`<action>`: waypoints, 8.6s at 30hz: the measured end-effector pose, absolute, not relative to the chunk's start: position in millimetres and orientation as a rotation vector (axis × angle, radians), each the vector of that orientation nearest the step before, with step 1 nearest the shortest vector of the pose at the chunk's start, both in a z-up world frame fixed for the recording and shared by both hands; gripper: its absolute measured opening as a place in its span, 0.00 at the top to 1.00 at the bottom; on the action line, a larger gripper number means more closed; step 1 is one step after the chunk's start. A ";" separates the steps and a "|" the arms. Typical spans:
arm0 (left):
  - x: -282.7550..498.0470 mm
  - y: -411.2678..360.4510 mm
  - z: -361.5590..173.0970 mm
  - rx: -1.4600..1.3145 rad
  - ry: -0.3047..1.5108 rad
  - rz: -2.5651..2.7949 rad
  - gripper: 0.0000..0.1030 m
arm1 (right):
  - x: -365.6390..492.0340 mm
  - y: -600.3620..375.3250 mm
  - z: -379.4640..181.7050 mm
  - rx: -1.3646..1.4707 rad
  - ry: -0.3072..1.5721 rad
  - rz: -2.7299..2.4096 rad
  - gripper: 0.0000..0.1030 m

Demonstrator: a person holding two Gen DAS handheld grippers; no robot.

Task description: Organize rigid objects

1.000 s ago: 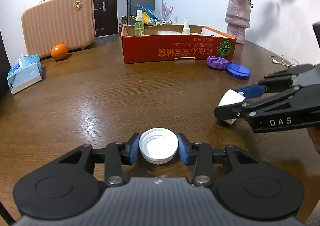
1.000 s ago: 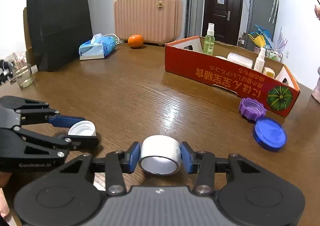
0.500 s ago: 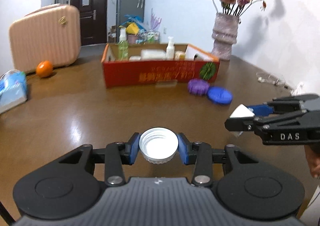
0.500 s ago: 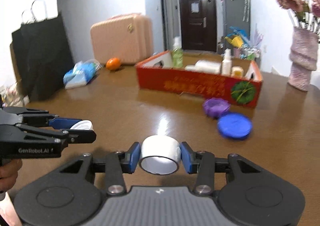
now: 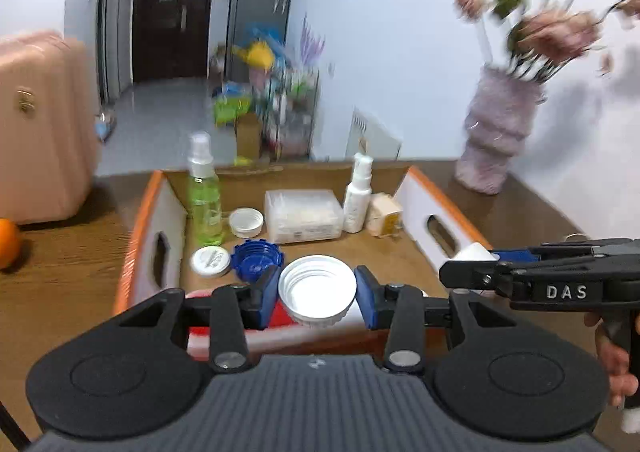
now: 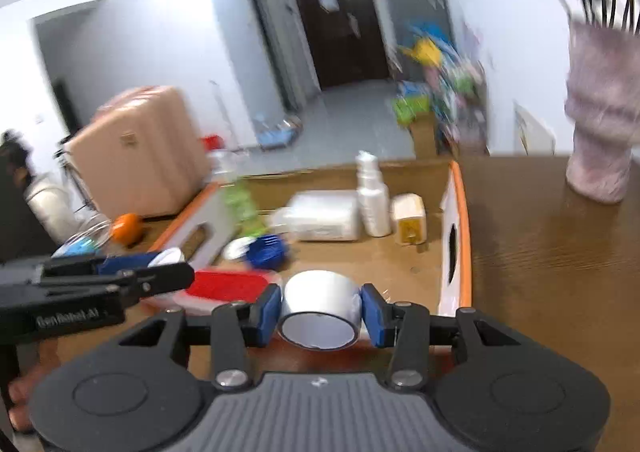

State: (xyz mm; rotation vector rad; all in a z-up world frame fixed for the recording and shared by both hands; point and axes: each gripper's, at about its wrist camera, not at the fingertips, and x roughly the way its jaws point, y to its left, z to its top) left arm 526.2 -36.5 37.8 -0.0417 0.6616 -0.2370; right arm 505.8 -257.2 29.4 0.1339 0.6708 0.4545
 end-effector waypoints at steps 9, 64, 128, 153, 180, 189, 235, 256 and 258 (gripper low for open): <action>635.1 -52.7 -12.9 -0.021 0.806 -0.166 0.52 | 656.6 -235.0 -16.8 0.185 0.891 0.346 0.56; 79.9 19.8 13.1 0.029 0.402 -0.003 0.15 | 115.2 -233.0 -8.5 -0.048 0.395 0.350 0.17; 359.9 -74.3 -10.6 0.061 0.569 -0.253 0.47 | 394.6 -290.9 -41.4 0.019 0.541 0.226 0.37; 137.3 15.5 14.6 -0.052 0.440 -0.154 0.47 | 165.1 -217.4 -10.9 -0.035 0.490 0.387 0.37; 423.7 -26.5 70.6 -0.094 0.515 -0.346 0.47 | 379.3 -250.7 49.4 0.012 0.437 0.403 0.37; 595.0 -62.6 16.9 -0.097 0.751 -0.255 0.47 | 561.1 -226.1 23.6 -0.242 0.621 0.282 0.37; 186.3 31.8 45.8 0.022 0.328 0.033 0.06 | 257.1 -254.6 26.9 0.022 0.332 0.214 0.12; 28.3 26.7 42.8 0.022 0.247 -0.022 0.00 | 53.0 -231.9 10.8 0.061 0.317 0.251 0.02; 26.3 27.0 44.5 0.026 0.231 -0.025 0.00 | 52.0 -227.3 14.5 0.047 0.298 0.259 0.02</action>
